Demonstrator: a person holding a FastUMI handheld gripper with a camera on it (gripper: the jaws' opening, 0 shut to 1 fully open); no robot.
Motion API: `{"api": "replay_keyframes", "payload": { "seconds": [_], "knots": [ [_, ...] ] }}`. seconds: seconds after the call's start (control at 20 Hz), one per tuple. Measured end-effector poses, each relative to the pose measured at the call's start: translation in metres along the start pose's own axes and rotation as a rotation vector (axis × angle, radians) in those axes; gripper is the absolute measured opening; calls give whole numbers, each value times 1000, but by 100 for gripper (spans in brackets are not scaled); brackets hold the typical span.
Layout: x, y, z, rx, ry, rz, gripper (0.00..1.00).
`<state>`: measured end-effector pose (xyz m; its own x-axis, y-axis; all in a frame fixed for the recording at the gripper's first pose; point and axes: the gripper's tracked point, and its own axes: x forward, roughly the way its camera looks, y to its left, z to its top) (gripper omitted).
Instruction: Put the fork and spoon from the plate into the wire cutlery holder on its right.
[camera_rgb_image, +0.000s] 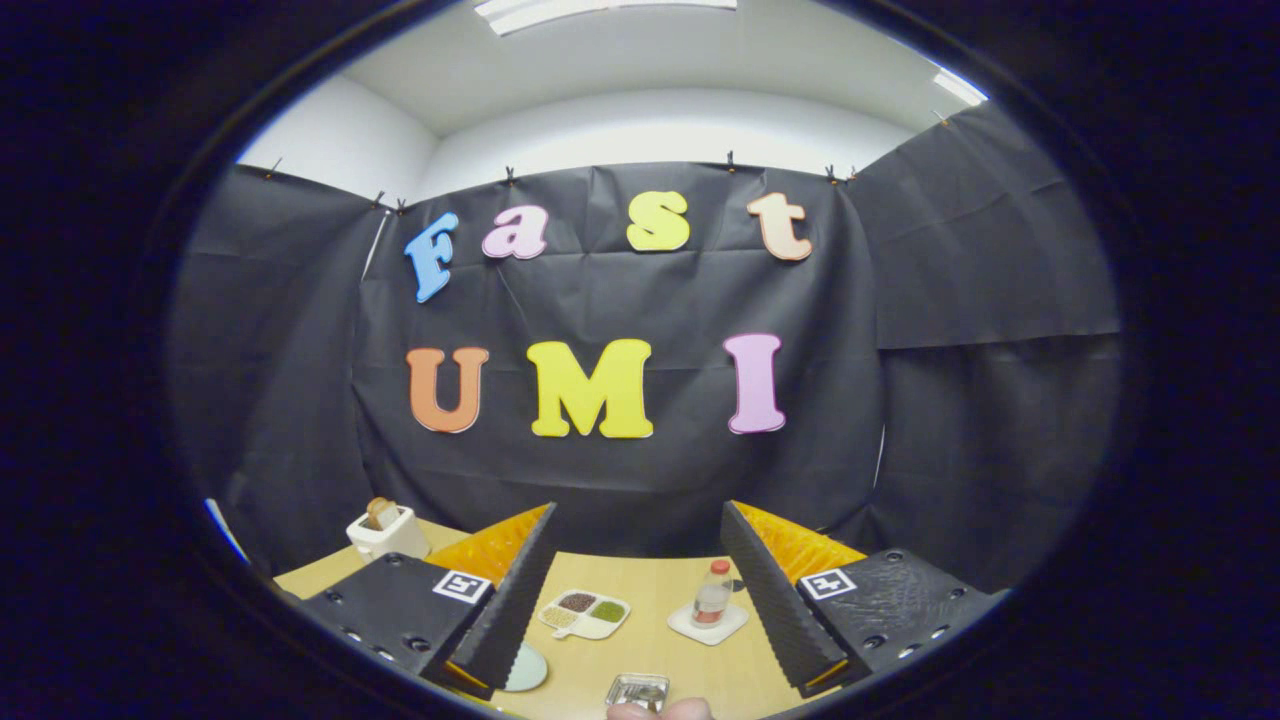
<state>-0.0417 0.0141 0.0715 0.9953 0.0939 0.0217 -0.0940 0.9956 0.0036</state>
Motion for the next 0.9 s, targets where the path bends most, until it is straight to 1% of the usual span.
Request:
{"api": "replay_keyframes", "payload": {
  "seconds": [0.45,0.9],
  "knots": [
    [-2,14,-12,6,23,12,96],
    [0,20,-14,1,21,14,96]
  ]
}}
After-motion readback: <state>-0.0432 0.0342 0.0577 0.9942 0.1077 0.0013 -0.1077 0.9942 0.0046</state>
